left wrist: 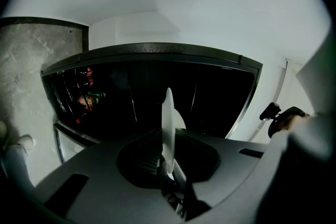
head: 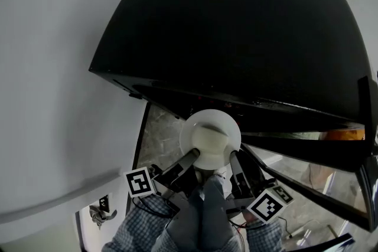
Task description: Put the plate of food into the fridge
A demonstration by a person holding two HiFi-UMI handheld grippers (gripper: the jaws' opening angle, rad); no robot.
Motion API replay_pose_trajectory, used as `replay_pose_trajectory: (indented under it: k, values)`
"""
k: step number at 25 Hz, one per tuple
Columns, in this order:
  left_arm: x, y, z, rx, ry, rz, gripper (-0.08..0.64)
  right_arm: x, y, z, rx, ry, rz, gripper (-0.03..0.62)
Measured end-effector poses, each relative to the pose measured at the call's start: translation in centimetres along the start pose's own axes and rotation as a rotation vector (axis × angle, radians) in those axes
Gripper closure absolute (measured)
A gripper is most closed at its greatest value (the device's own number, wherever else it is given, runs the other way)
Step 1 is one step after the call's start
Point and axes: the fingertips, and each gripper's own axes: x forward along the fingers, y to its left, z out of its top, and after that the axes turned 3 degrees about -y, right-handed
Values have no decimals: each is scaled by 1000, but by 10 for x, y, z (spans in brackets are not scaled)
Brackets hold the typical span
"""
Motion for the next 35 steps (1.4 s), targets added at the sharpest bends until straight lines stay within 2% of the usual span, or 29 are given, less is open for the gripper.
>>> replay_pose_trajectory:
  k: [6,10,22,28,35]
  values:
    - [17,17,3,-11,-10,4,509,11,-18,10,-17,-21,-11,517]
    - [26,28,8,0,-24,7,509,19,-33,11,-77,-7,-50,517]
    - [57,52,20,-11,-54,5,509,43,-63,26,-185,-57,-138,518]
    - [70,59,28,-14,-88,0,509,59,-72,36,-237,-71,-145,518]
    - [79,69,38,-21,-110,10,509,72,-83,39,-285,-51,-194,518]
